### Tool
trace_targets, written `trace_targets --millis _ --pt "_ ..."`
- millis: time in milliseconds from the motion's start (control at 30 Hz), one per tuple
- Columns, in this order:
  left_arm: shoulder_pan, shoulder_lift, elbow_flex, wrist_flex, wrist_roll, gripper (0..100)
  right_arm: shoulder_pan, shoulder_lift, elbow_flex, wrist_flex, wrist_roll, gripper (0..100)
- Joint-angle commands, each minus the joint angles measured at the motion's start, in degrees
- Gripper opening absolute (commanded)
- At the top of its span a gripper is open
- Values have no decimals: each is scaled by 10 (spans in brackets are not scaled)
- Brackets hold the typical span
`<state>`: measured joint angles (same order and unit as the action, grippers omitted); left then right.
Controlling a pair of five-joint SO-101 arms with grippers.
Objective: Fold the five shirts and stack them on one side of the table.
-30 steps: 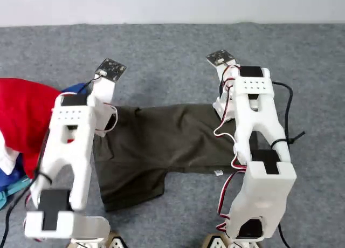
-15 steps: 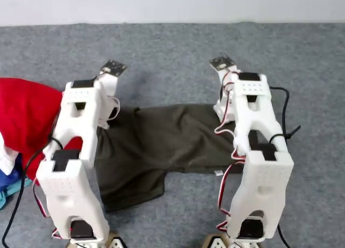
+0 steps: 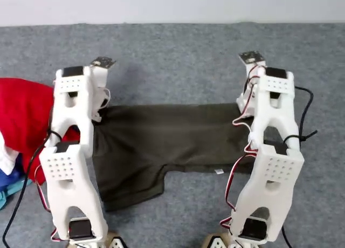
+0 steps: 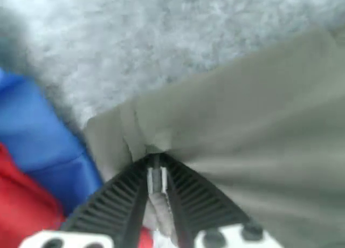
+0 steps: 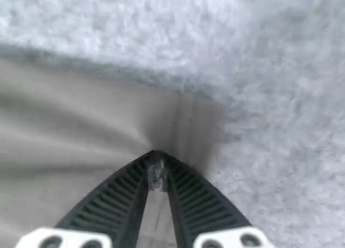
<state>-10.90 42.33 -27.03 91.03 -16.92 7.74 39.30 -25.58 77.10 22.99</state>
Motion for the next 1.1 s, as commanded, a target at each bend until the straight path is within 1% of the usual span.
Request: trace_targets --millis 0,133,300,533,700,800,867,967,1067 --pt "14 -31 -58 52 -3 16 0 -10 -64 32 -2 10" --pt "47 -72 -84 79 -3 16 -9 -10 -119 77 -3 10" --pt "74 -102 -74 80 -2 16 -39 -9 -148 121 -3 10" --pt "78 -136 -64 94 2 16 -72 -22 -152 200 -4 10" --pt "78 -219 -11 94 2 15 -72 -55 -148 258 -6 10" --pt "68 -281 43 94 2 15 -73 -93 -106 259 -7 10" --pt "53 -323 78 94 2 15 -89 -125 -50 259 -6 10" --pt "21 -376 125 94 -1 15 -110 -176 50 257 -8 10" --pt "-12 -416 160 94 -2 15 -111 -213 125 253 -21 10"
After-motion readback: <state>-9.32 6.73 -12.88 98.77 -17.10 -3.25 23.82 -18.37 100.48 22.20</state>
